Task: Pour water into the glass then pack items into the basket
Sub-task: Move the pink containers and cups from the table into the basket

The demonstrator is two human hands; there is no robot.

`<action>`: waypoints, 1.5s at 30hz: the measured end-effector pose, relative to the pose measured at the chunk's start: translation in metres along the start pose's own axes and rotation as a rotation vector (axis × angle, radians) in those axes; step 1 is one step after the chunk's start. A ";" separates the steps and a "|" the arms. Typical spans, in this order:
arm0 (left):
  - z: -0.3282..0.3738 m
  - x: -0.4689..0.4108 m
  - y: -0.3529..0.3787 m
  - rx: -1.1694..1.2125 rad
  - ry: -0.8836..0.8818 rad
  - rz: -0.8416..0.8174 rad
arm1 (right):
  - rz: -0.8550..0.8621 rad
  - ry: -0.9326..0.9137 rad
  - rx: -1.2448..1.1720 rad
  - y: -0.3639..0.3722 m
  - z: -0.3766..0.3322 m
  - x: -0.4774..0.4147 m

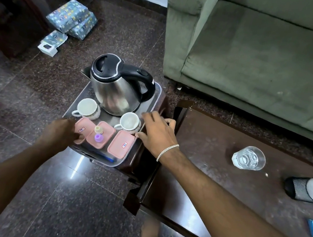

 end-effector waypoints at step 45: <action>0.705 0.241 0.311 -0.368 1.360 -0.340 | 0.180 1.221 -0.429 -0.005 0.448 0.511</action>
Point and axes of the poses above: each hand's wrist, its own x-axis away from the middle knuckle, its own y-axis out of the palm, z = x × y, the point moved 4 cm from there along -x, towards the middle knuckle, and after that the axes turned 7 degrees about -z, right-handed, at the moved point
